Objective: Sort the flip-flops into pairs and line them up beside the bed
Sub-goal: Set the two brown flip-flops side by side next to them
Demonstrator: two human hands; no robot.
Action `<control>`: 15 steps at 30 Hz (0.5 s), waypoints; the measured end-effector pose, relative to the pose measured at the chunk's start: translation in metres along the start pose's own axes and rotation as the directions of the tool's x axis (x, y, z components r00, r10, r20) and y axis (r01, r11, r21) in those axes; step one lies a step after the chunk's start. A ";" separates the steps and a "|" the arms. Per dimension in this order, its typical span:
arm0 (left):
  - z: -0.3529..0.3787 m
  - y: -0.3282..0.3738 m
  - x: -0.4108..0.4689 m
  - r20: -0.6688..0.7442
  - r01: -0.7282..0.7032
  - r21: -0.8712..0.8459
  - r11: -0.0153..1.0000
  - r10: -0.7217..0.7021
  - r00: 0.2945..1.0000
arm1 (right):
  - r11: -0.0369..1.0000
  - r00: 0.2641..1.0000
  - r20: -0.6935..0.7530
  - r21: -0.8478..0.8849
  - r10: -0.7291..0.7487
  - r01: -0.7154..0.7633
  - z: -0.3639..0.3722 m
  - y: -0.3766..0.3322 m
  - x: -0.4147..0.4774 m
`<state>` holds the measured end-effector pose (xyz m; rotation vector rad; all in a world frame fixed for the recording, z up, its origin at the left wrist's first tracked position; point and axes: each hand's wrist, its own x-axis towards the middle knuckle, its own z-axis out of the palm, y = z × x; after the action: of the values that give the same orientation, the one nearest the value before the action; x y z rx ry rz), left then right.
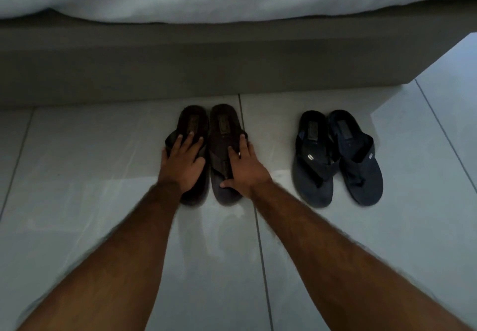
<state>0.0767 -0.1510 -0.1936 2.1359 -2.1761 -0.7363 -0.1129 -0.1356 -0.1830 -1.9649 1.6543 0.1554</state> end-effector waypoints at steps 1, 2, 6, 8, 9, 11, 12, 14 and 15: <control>0.002 0.002 -0.008 -0.008 -0.004 -0.006 1.000 0.004 1.000 | 1.000 1.000 0.001 -0.002 0.003 -0.003 0.004 0.001 -0.006; 0.005 0.003 -0.015 -0.018 -0.006 -0.009 1.000 0.006 1.000 | 1.000 1.000 0.004 -0.004 0.002 -0.002 0.007 0.001 -0.012; 0.012 0.008 -0.035 -0.043 -0.007 -0.004 1.000 0.007 0.999 | 1.000 1.000 -0.001 -0.015 -0.003 0.003 0.013 0.002 -0.025; 0.014 0.008 -0.038 -0.042 -0.006 0.003 1.000 0.006 0.999 | 1.000 1.000 0.012 -0.025 0.003 -0.003 0.012 0.000 -0.029; 0.012 0.008 -0.038 -0.033 -0.006 0.005 1.000 0.006 0.999 | 1.000 1.000 0.018 -0.023 0.008 -0.007 0.012 0.000 -0.030; 0.009 0.009 -0.036 -0.009 0.000 0.014 1.000 0.001 1.000 | 1.000 0.999 0.039 -0.008 0.007 -0.007 0.008 0.000 -0.031; 0.008 0.010 -0.037 0.000 -0.002 0.030 1.000 0.002 1.000 | 1.000 0.999 0.044 -0.005 -0.002 0.002 0.006 0.001 -0.031; 0.004 0.012 -0.040 -0.006 -0.007 0.045 0.999 0.008 1.000 | 1.000 0.999 0.037 -0.015 -0.014 0.014 -0.003 0.005 -0.036; -0.001 0.016 -0.044 -0.032 -0.004 0.029 1.000 0.005 0.999 | 1.000 1.000 0.008 -0.005 -0.017 0.017 -0.010 0.005 -0.040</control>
<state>0.0650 -0.1105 -0.1737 2.1401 -2.1883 -0.6689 -0.1296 -0.1059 -0.1594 -1.9788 1.6334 0.1619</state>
